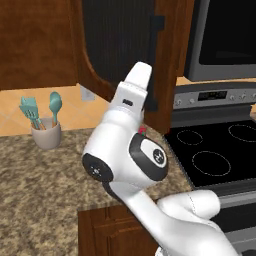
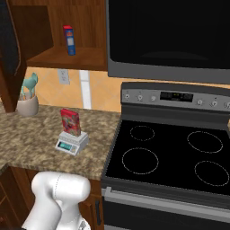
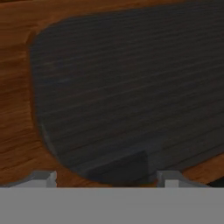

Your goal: Pick the cereal and place it on the digital scale for weighing, and close the cabinet.

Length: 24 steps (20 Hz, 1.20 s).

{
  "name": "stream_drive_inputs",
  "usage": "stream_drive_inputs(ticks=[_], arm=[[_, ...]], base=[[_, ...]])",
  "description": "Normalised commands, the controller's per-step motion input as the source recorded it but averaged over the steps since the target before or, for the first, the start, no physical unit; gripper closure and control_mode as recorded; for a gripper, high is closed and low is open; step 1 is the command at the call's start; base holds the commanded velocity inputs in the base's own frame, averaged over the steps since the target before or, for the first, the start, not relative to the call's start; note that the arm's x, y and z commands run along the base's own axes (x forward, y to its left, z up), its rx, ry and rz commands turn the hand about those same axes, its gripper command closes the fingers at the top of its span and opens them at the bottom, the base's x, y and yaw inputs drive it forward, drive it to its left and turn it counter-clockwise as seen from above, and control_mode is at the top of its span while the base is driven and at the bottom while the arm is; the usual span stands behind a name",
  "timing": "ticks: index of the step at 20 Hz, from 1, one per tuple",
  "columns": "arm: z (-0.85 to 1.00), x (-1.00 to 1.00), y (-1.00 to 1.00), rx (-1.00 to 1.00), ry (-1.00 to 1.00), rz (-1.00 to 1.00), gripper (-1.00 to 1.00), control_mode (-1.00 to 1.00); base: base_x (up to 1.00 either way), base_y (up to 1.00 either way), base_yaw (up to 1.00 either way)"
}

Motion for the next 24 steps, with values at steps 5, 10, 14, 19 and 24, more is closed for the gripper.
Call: stream_drive_inputs(ticks=[5, 10, 14, 19, 24], arm=[[0.18, 0.16, -1.0, 0.09, 0.01, 0.03, -1.0, -1.0], [0.17, 0.02, -1.0, 0.08, 0.0, 0.06, -1.0, -1.0], [0.06, 0.27, -1.0, 0.05, 0.0, 0.07, -1.0, -1.0], [0.0, 0.59, -0.95, 0.06, 0.0, 0.11, -1.0, -1.0], [0.0, 0.82, -0.59, 0.02, 0.0, 0.07, -1.0, -1.0]], base=[[0.0, 0.0, 0.0], [0.0, 0.0, 0.0], [0.0, 0.0, 0.0], [0.0, 0.0, 0.0], [0.0, 0.0, 0.0]])
